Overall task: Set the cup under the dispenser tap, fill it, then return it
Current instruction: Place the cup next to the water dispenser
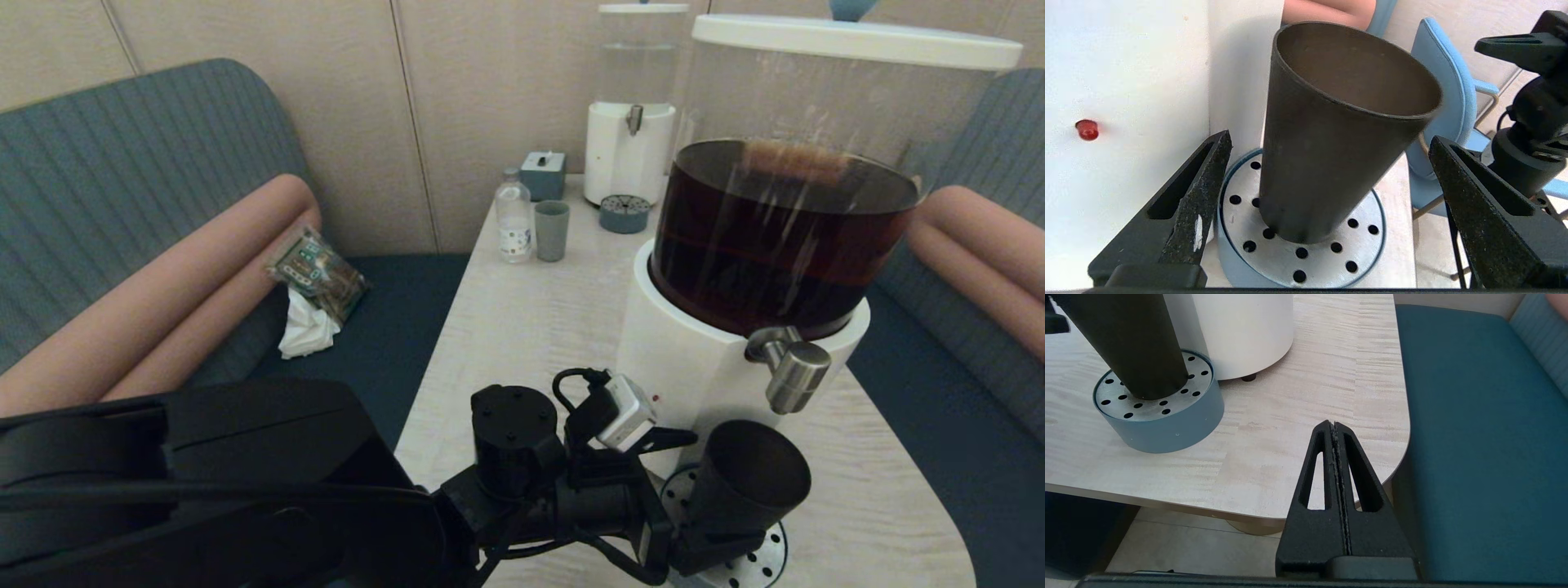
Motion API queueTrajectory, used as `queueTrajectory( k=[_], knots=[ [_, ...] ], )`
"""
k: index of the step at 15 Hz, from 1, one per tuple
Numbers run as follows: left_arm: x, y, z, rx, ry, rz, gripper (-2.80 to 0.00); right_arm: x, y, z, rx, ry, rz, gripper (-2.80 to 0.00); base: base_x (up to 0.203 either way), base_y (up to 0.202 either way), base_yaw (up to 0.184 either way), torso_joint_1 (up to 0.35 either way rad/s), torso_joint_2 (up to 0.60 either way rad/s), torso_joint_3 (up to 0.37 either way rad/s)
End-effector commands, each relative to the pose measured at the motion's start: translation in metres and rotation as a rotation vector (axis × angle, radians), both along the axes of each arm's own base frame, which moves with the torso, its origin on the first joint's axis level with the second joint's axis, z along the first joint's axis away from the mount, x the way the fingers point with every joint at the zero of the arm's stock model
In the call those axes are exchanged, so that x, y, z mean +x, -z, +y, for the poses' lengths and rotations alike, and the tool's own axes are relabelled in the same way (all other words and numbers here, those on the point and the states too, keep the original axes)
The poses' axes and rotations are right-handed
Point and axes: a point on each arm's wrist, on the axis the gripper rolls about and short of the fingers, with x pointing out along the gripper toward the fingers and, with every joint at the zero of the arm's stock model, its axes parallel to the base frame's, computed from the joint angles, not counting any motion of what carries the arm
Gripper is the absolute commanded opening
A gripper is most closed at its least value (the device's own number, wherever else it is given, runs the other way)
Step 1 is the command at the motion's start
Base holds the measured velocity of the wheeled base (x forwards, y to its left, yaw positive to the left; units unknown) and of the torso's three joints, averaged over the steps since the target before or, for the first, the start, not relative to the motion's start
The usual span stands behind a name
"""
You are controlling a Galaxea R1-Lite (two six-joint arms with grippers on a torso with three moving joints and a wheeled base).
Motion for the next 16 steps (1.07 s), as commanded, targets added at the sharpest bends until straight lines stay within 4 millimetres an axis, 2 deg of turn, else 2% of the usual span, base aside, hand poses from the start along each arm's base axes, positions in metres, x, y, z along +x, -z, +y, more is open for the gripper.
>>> queueTrajectory(
  k=[1, 16],
  knots=[
    [0.002, 0.005, -0.003, 0.0, 0.004, 0.002, 0.0, 0.0, 0.0, 0.0, 0.0, 0.0, 0.002, -2.8, 0.0, 0.0, 0.0, 0.0, 0.0, 0.0],
    [0.01, 0.005, -0.017, -0.024, 0.013, -0.008, 0.0, 0.0, 0.0, 0.0, 0.0, 0.0, 0.001, -2.8, 0.0, 0.0, 0.0, 0.0, 0.0, 0.0]
  ],
)
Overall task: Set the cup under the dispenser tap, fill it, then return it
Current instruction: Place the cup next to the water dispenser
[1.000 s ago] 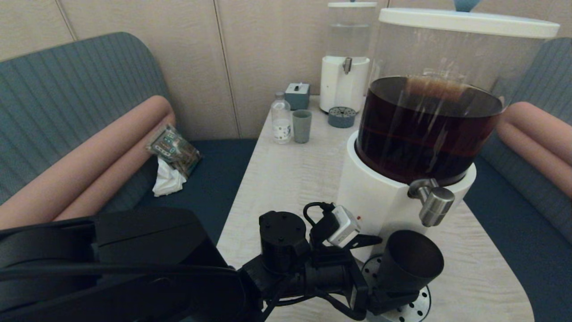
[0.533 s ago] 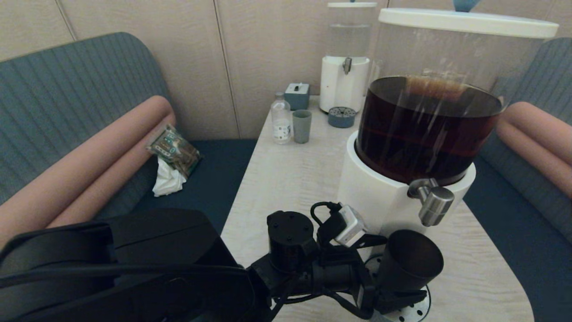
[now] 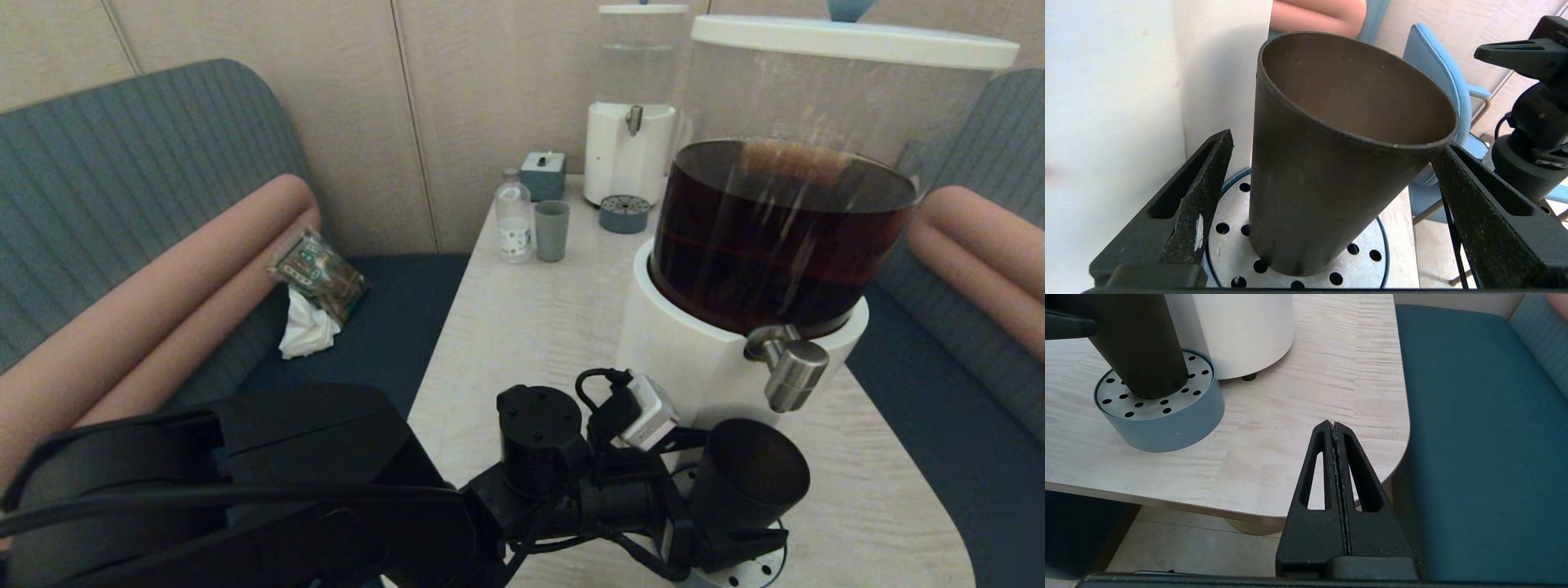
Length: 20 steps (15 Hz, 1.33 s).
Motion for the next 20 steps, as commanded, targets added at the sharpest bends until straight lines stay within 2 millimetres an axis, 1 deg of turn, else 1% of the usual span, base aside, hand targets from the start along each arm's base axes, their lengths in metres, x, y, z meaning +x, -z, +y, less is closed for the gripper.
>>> queueTrajectory(
  k=[1, 8, 17, 18, 20],
  knots=[
    [0.0005, 0.0012, -0.0013, 0.002, 0.004, 0.001, 0.0, 0.0001, 0.0, 0.0, 0.0, -0.001, 0.002, -2.8, 0.0, 0.0, 0.0, 0.0, 0.0, 0.0],
    [0.0019, 0.0036, -0.005, 0.004, 0.009, 0.002, 0.0, 0.0001, 0.0, 0.0, 0.0, -0.001, 0.002, -2.8, 0.0, 0.0, 0.0, 0.0, 0.0, 0.0],
    [0.0006, 0.0041, -0.0039, 0.007, 0.009, -0.005, 0.0, 0.0001, 0.0, 0.0, 0.0, -0.001, 0.001, -2.8, 0.0, 0.0, 0.0, 0.0, 0.0, 0.0],
    [-0.0004, 0.0042, -0.0045, 0.007, 0.012, -0.007, -2.8, 0.0001, 0.0, 0.0, -0.001, -0.001, 0.001, -2.8, 0.0, 0.0, 0.0, 0.0, 0.0, 0.0],
    [-0.0021, 0.0064, -0.0029, 0.017, 0.021, 0.009, -2.8, 0.0, 0.0, 0.0, 0.0, -0.001, 0.0, -2.8, 0.0, 0.0, 0.0, 0.0, 0.0, 0.0]
  ],
)
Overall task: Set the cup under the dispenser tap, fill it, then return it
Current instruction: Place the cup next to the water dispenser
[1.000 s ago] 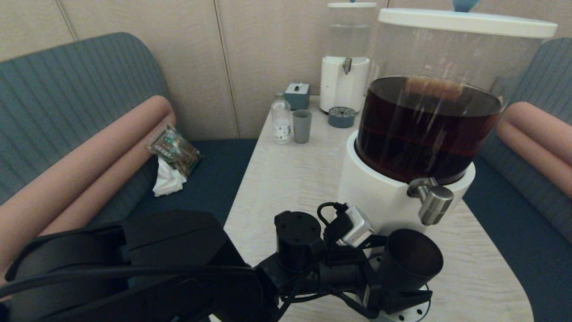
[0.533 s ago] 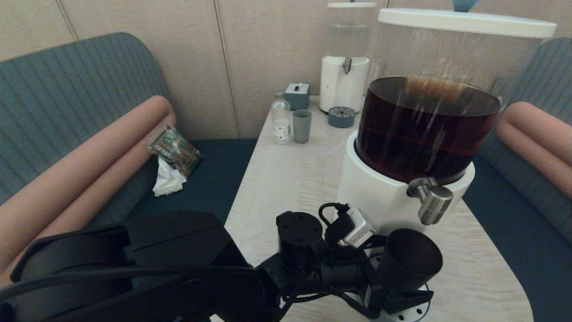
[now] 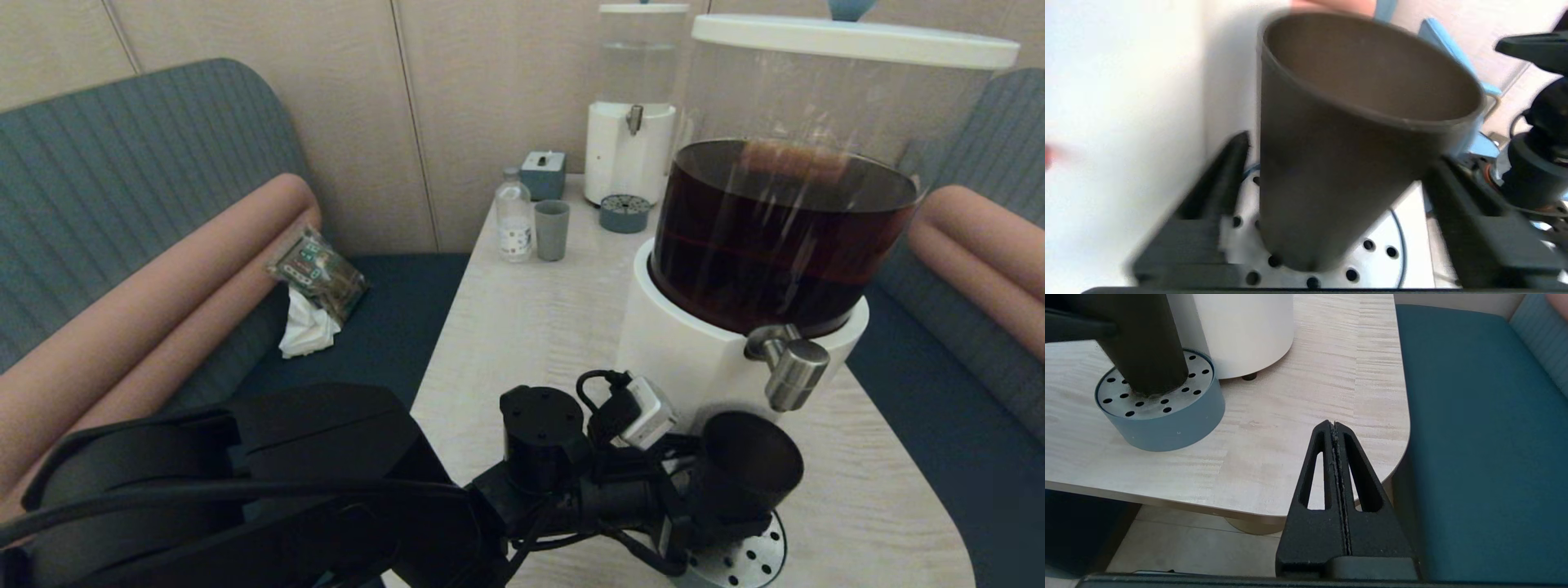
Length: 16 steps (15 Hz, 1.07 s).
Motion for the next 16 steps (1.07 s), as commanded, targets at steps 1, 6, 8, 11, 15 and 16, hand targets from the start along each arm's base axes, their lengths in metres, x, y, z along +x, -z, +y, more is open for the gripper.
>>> queueTrajectory(
  k=[1, 6, 8, 11, 15, 16],
  knots=[
    [-0.003, 0.001, 0.001, 0.002, 0.013, -0.003, -2.8, 0.0, 0.0, 0.0, 0.0, -0.001, 0.002, -2.8, 0.0, 0.0, 0.0, 0.0, 0.0, 0.0],
    [-0.006, -0.002, 0.002, -0.003, 0.016, -0.007, -2.8, 0.0, 0.0, 0.0, 0.0, -0.001, 0.002, -2.8, 0.0, 0.0, 0.0, 0.0, 0.0, 0.0],
    [-0.011, -0.006, 0.005, -0.003, 0.021, -0.003, -2.8, 0.0, 0.0, 0.0, 0.0, -0.001, 0.0, -2.8, 0.0, 0.0, 0.0, 0.0, 0.0, 0.0],
    [-0.021, -0.019, 0.014, -0.007, 0.023, -0.002, -2.8, 0.0, 0.0, 0.0, 0.0, -0.001, 0.002, -2.8, 0.0, 0.0, 0.0, 0.0, 0.0, 0.0],
    [-0.034, -0.027, 0.03, 0.005, 0.007, 0.007, -2.8, 0.0, 0.0, 0.0, -0.001, -0.001, 0.002, -2.8, 0.0, 0.0, 0.0, 0.0, 0.0, 0.0],
    [-0.036, -0.027, 0.033, 0.011, -0.006, 0.009, -2.8, 0.0, 0.0, 0.0, 0.0, -0.001, 0.0, -2.8, 0.0, 0.0, 0.0, 0.0, 0.0, 0.0]
  ],
)
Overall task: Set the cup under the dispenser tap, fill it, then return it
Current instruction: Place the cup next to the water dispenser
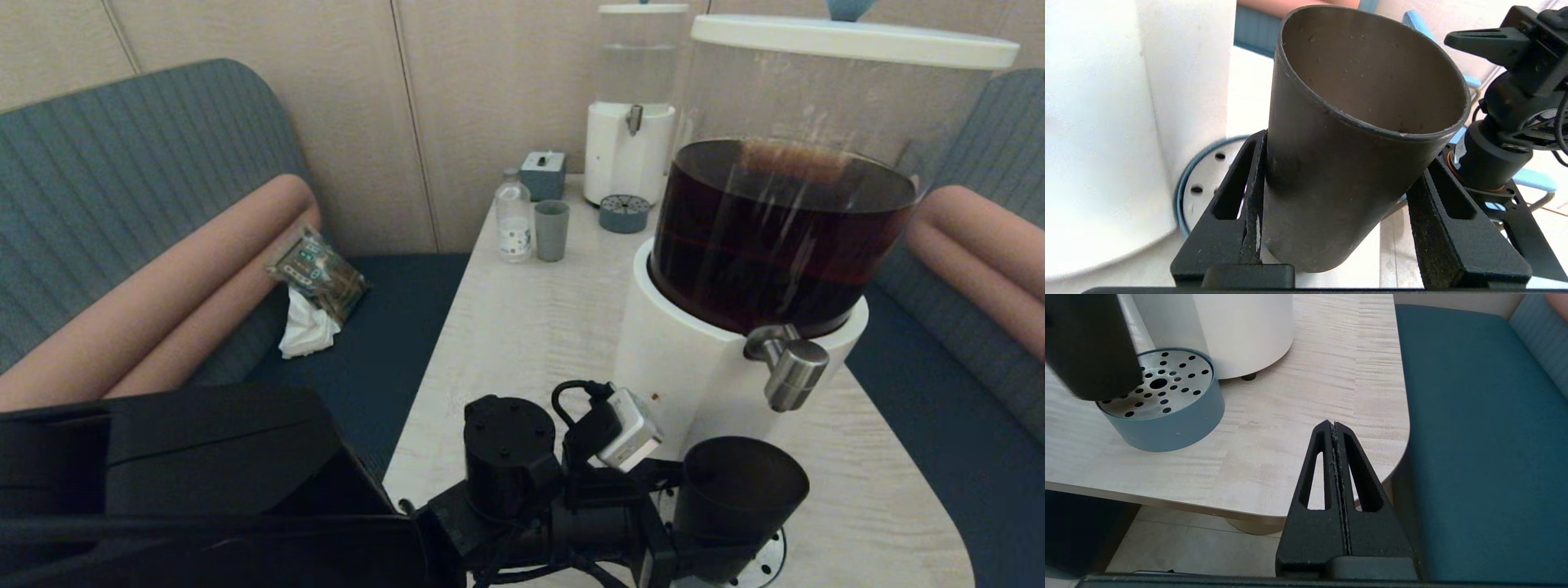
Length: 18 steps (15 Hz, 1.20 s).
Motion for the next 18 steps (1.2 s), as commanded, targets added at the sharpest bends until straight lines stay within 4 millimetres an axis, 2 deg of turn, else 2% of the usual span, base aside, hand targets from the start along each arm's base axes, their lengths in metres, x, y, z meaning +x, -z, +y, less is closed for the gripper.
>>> queueTrajectory(
  k=[1, 9, 18],
  knots=[
    [-0.008, -0.011, 0.01, -0.011, -0.013, -0.01, -2.8, 0.0, 0.0, 0.0, 0.0, -0.001, 0.002, -2.8, 0.0, 0.0, 0.0, 0.0, 0.0, 0.0],
    [-0.024, -0.024, 0.034, -0.006, -0.117, -0.005, -2.8, 0.0, 0.0, 0.0, 0.001, -0.001, 0.0, -2.8, 0.0, 0.0, 0.0, 0.0, 0.0, 0.0],
    [-0.003, -0.029, 0.044, -0.071, -0.492, 0.074, -2.8, 0.0, 0.0, 0.0, 0.0, -0.001, 0.002, -2.8, 0.0, 0.0, 0.0, 0.0, 0.0, 0.0]
  ],
)
